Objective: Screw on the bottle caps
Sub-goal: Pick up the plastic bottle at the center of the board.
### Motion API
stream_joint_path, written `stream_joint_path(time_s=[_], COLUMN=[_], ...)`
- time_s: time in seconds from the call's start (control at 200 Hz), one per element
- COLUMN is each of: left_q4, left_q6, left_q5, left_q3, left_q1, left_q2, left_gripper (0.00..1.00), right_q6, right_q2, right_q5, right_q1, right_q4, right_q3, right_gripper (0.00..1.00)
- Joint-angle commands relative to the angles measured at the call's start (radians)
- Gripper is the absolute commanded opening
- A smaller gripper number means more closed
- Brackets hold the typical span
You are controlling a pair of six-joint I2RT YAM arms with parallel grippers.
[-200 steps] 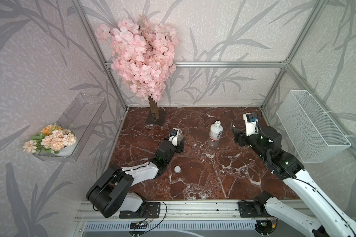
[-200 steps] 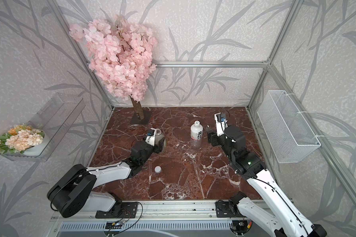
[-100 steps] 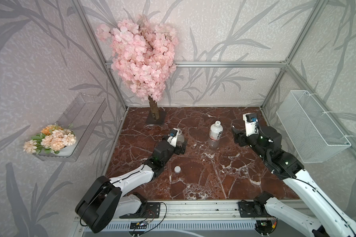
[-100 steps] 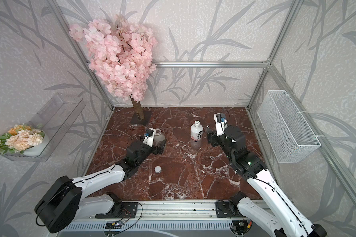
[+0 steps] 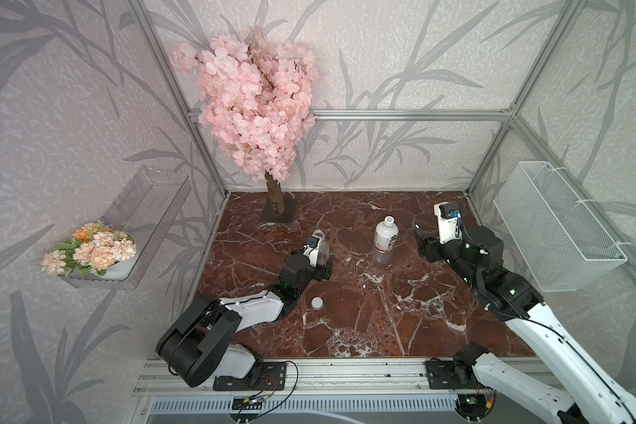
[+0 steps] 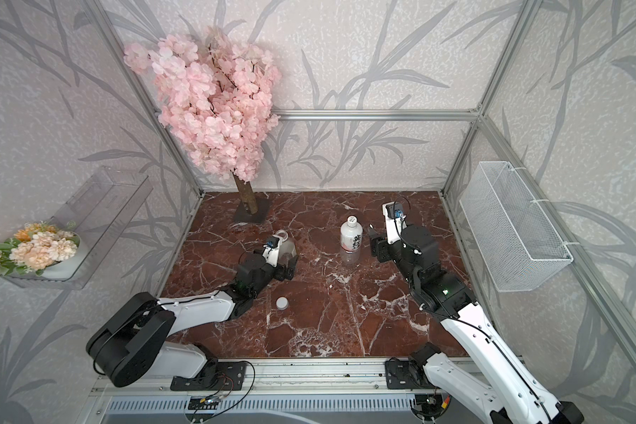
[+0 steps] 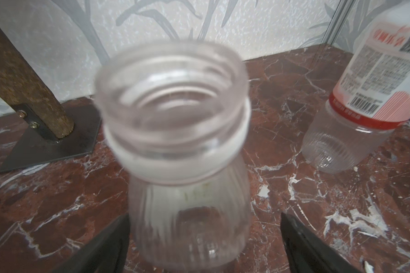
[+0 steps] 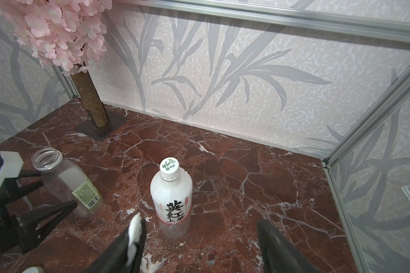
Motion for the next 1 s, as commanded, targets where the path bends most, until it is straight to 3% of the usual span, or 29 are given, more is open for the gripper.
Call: stream_joint_path(time_s=[0.0,0.31,0.605,0.995], left_q4=[0.081,0.150,0.160,0.160], left_q6=[-0.006,-0.027,-0.040,-0.049], left_q5=[-0.038,-0.079,-0.059,-0.050], left_q3=[0.040,0.030,0.014,0.014], left_q1=[0.005,0.005,0.006,0.007], left_q2=[0.041,0.082,0.096,0.107], left_gripper=[1.00,0.99,0.82,0.69], right_q6=[-0.013,-0.016,-0.015,-0.017], right_q2=[-0.010,-0.011,-0.011,-0.015], right_q5=[0.009,0.010,0.009,0.011], right_q1=[-0.005,-0.007,-0.010,-0.012], right_q4=[-0.001,-0.001,0.001,-0.001], right_q3=[0.000,-0.006,-0.010,-0.013], right_gripper=[0.77,0.77,0.77,0.77])
